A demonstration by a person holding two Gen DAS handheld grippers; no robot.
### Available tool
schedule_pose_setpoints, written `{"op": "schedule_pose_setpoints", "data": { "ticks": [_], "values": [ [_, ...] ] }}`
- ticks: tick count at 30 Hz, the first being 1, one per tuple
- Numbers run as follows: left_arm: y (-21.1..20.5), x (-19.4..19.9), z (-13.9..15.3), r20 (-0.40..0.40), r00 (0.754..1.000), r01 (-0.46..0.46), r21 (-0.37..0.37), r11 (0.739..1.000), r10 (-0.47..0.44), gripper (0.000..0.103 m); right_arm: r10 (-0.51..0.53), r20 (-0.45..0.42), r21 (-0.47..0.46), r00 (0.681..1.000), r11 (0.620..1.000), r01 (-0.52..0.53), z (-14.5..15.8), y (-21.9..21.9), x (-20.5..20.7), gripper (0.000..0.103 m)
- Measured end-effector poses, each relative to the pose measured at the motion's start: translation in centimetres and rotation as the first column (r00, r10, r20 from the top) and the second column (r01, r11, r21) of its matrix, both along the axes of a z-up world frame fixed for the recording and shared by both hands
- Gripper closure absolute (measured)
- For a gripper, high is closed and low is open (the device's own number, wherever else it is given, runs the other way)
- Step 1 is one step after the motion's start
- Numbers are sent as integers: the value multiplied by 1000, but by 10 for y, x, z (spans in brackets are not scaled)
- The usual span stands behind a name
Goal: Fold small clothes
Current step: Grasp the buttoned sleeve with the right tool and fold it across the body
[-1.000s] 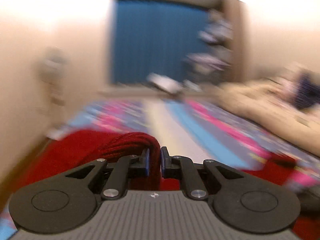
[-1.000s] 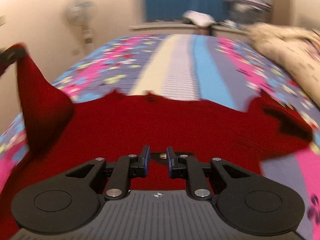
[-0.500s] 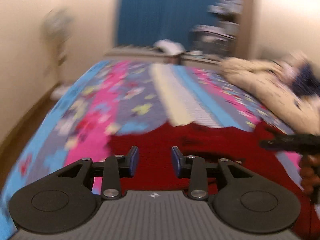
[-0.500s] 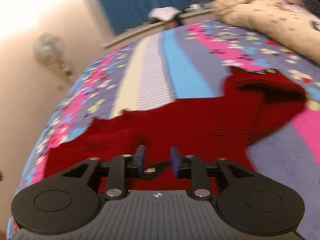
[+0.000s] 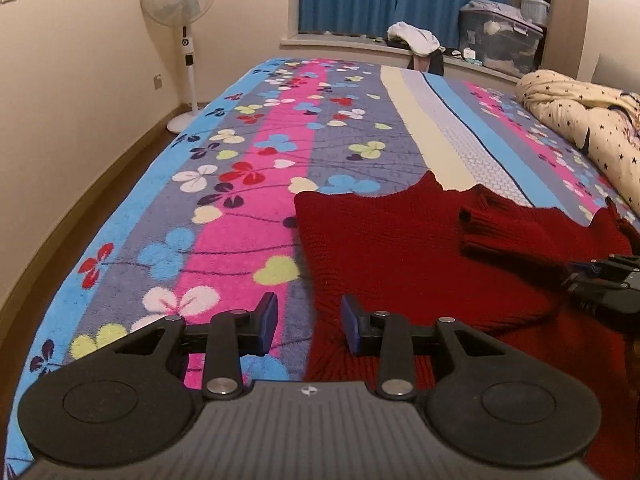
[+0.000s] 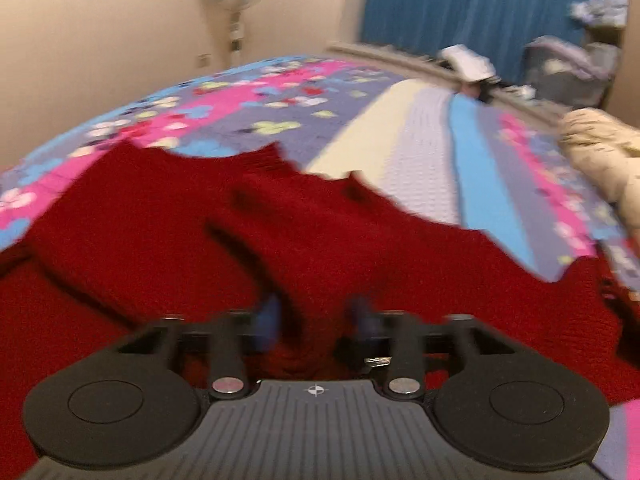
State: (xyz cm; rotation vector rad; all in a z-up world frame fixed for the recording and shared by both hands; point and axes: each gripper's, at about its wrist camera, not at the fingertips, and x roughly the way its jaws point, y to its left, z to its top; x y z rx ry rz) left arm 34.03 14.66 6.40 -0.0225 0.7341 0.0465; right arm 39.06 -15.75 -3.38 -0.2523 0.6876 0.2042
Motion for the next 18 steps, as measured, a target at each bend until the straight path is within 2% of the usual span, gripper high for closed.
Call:
{"op": "schedule_pose_setpoints", "data": {
  "ticks": [1,2,4,6,8,9,12,13,14,16,18],
  "values": [
    [-4,13,-7,0,1000,-3,-5,1000,3,64,-66,13,48,998,997,65,5,-11,0,88],
    [-5,14,-7,2,1000,-3,-10,1000,3,64,-165,-6,180,986,970,163,13,-30,1,89],
    [-5,16,-7,4,1000,-2,-11,1000,2,64,-314,-120,364,942,869,336,13,-62,-2,88],
    [-5,18,-8,-2,1000,2,-12,1000,-2,64,-405,-259,425,877,767,481,2,-84,-11,88],
    [-7,19,-7,-6,1000,12,-17,1000,-12,64,-445,-347,466,825,682,564,-5,-101,-17,87],
    [-8,18,-6,-2,1000,20,-27,999,-20,64,-439,-359,485,824,667,566,-4,-105,-17,86],
    [-12,19,-7,11,999,48,-38,998,-47,64,-458,-308,489,834,676,551,9,-111,-18,70],
    [-13,20,-9,10,999,54,-35,998,-53,64,-470,-294,488,833,675,553,11,-113,-18,62],
    [-14,22,-11,9,998,60,-36,998,-59,64,-483,-297,486,823,665,566,11,-117,-17,60],
    [-13,30,-15,4,998,69,-57,996,-69,63,-514,-344,492,786,615,617,6,-130,-13,61],
    [-10,39,-21,0,998,66,-91,994,-66,59,-521,-402,523,753,544,656,-3,-143,-9,62]
  ]
}}
